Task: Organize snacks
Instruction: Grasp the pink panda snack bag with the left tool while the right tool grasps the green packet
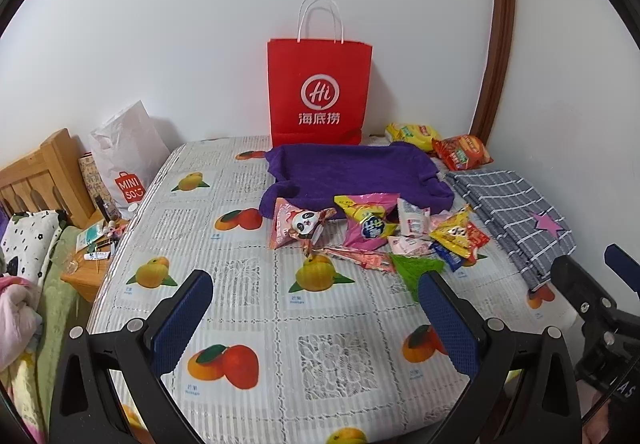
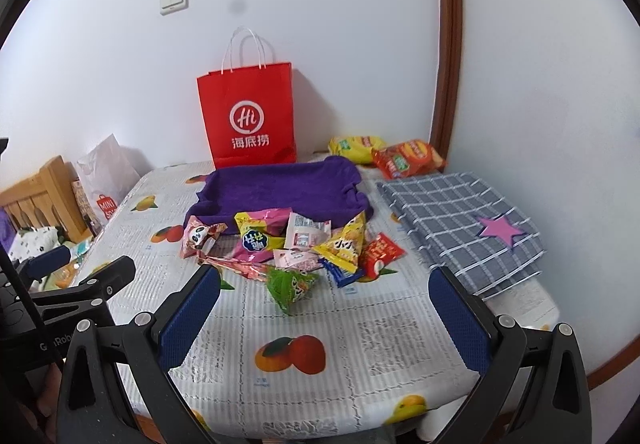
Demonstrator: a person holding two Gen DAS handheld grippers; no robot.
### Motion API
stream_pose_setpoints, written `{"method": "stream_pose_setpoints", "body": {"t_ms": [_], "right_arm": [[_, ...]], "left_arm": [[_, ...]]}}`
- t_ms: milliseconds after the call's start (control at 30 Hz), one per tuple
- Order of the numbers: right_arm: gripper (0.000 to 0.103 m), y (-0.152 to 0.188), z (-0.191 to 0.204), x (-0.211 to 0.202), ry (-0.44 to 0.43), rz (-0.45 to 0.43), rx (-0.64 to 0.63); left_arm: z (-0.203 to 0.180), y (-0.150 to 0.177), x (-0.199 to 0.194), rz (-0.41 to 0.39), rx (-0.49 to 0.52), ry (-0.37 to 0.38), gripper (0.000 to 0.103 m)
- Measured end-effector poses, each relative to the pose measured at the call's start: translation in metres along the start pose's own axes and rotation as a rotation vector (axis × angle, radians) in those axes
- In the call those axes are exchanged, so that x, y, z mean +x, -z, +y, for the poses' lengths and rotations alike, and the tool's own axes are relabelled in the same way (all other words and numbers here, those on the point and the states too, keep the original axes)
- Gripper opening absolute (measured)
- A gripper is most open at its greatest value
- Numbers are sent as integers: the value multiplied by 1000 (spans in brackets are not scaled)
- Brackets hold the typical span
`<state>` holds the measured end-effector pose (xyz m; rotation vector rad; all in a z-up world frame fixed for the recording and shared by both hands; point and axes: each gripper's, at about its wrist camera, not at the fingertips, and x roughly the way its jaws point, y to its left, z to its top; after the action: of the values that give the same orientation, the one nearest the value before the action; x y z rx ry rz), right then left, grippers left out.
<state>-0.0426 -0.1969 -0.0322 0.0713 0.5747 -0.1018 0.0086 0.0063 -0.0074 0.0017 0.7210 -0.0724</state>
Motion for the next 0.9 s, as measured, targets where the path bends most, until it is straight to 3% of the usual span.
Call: {"method": "stream_pose_setpoints", "body": {"t_ms": [300,467,600,800,900], "right_arm": [[91,11,-5,72,-37,105,-11],[90,30,7,116,-33,169,-69],[89,40,15,147,-81,219,-70],[88,44,29,180,-97,232,-86],[80,44,31,193,-88,246,-94]], "left_arm": [[24,3,59,84,-20,-39,103],[34,7,99,155,-42,-22,103],[39,11,121,198,-43,-10,103],[46,17,145,235,-53,21,103],[48,15,154,237,-55,18,103]]}}
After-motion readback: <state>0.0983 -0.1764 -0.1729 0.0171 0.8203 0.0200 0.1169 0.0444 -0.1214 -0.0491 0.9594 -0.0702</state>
